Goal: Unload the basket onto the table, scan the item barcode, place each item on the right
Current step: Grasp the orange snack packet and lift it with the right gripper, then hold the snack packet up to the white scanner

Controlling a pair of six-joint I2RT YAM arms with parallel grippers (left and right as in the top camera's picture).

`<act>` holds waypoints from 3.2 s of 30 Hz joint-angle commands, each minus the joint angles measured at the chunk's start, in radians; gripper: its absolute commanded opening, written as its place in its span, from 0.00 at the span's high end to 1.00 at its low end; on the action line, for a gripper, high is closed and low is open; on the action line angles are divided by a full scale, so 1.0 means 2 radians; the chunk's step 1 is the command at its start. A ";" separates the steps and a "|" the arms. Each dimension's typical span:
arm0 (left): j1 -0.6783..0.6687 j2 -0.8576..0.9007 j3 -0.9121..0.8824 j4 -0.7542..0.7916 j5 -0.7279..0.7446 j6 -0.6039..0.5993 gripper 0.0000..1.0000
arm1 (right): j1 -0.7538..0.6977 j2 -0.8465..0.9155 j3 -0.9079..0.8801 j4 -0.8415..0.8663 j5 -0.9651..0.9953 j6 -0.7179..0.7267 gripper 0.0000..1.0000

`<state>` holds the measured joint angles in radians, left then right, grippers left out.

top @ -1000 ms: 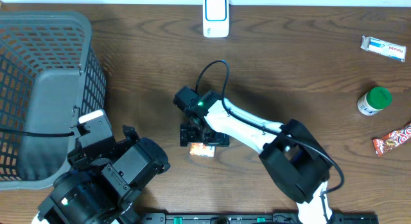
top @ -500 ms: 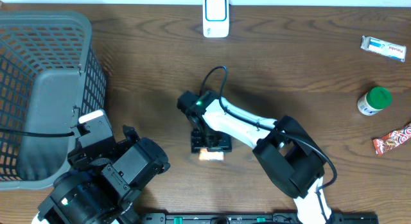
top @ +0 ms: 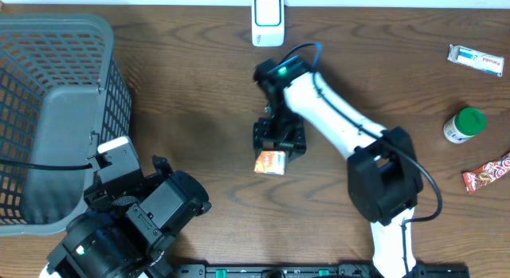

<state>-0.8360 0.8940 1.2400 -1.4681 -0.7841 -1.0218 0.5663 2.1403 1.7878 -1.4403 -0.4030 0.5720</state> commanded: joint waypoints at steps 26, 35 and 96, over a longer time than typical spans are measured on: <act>0.000 0.000 0.000 -0.002 -0.005 -0.006 0.15 | 0.032 -0.001 -0.091 0.142 0.136 0.067 0.01; 0.000 0.000 0.000 -0.002 -0.005 -0.006 0.15 | 0.043 -0.001 -0.168 0.210 0.132 0.107 0.05; 0.000 0.000 0.000 -0.002 -0.005 -0.006 0.15 | -0.077 -0.001 0.018 0.513 -0.121 -0.060 0.39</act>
<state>-0.8360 0.8940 1.2400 -1.4689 -0.7841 -1.0218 0.4133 2.1399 1.7985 -0.5255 -0.7422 0.4595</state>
